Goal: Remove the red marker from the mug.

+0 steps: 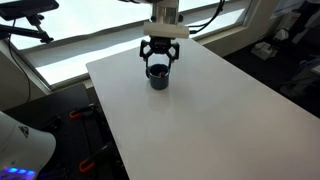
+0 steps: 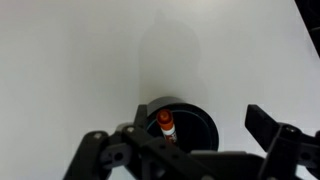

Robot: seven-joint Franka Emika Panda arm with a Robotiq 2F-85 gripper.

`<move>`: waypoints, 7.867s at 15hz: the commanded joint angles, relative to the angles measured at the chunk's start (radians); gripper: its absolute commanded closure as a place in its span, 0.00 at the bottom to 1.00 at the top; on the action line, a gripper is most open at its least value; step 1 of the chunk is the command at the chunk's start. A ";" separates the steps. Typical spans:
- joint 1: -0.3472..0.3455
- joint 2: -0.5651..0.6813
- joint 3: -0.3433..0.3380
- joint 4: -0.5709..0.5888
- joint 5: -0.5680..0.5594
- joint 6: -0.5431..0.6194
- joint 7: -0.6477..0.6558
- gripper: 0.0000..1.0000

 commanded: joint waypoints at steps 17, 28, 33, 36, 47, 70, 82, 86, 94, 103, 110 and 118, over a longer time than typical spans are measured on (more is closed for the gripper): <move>-0.005 0.179 0.059 0.129 0.001 0.177 -0.058 0.07; 0.012 0.156 0.049 0.124 -0.023 0.094 0.001 0.21; 0.020 0.135 0.047 0.113 -0.030 0.070 0.015 0.22; 0.023 0.137 0.046 0.114 -0.033 0.049 0.013 0.32; 0.023 0.165 0.029 0.116 -0.049 -0.042 0.049 0.39; 0.020 0.093 0.042 0.184 -0.051 -0.131 0.095 0.95; 0.011 0.057 -0.028 0.248 -0.130 -0.070 0.375 0.95; 0.011 0.102 -0.072 0.235 -0.199 -0.024 0.493 0.95; 0.022 0.173 -0.146 0.215 -0.322 0.020 0.719 0.95; 0.023 0.264 -0.161 0.116 -0.343 0.179 0.788 0.95; 0.010 0.279 -0.160 0.072 -0.321 0.262 0.755 0.95; 0.019 0.332 -0.160 0.065 -0.275 0.249 0.736 0.26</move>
